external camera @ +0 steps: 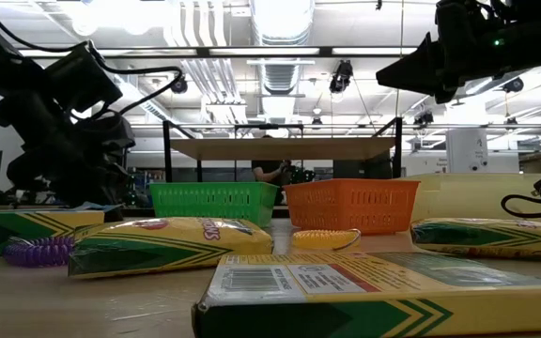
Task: Pick & Place Office Desk Supplies
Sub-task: Put the top blue rubber band into the yellow bin
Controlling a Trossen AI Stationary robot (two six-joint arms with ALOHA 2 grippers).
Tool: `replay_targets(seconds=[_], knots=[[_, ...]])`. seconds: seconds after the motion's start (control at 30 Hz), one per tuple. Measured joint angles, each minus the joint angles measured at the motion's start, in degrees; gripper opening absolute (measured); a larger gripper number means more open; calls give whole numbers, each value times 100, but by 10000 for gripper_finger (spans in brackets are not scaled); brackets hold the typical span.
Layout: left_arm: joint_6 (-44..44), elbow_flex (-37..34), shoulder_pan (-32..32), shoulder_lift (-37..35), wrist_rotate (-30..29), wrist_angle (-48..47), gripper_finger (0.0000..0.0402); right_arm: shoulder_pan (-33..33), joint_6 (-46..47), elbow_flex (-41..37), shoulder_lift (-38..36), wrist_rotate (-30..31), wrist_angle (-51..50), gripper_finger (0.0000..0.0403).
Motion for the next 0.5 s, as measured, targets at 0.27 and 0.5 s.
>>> replay_targets(seconds=[0.27, 0.5], knots=[[-314, -4, -4, -475, 59, 24, 4, 0, -8, 0, 0, 0, 2, 82], [-536, -2, -4, -1113, 82, -170, 4, 0, -3, 0, 0, 0, 0, 73]])
